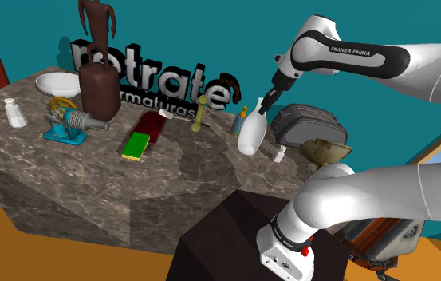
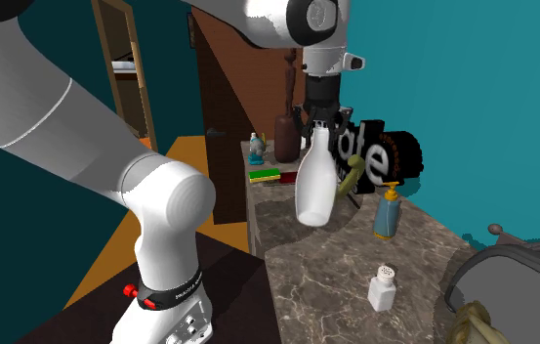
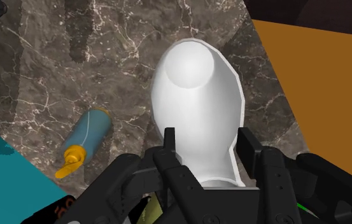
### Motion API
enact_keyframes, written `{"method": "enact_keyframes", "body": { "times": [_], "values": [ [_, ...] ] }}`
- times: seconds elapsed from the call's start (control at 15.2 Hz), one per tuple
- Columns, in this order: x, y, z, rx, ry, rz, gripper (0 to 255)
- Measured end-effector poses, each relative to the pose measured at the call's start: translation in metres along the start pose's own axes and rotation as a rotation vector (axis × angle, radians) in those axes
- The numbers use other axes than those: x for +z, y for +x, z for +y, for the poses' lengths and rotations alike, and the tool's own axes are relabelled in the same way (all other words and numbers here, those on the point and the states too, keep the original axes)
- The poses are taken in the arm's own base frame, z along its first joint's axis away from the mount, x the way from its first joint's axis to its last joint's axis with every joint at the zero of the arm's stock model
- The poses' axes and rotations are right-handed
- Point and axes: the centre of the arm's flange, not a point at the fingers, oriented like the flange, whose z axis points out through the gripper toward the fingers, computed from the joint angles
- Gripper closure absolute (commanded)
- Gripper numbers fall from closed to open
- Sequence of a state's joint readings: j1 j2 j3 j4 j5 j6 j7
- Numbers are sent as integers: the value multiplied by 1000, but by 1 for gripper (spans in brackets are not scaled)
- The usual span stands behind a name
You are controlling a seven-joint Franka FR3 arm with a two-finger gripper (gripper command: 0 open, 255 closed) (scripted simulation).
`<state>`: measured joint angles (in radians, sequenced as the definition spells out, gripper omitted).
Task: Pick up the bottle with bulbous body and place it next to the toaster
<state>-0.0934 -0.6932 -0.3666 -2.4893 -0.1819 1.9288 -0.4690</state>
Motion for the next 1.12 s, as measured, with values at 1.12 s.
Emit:
{"method": "enact_keyframes", "body": {
  "times": [1.12],
  "values": [
    [-90, 12, -1, 0, 0, 0, 255]
  ]
}}
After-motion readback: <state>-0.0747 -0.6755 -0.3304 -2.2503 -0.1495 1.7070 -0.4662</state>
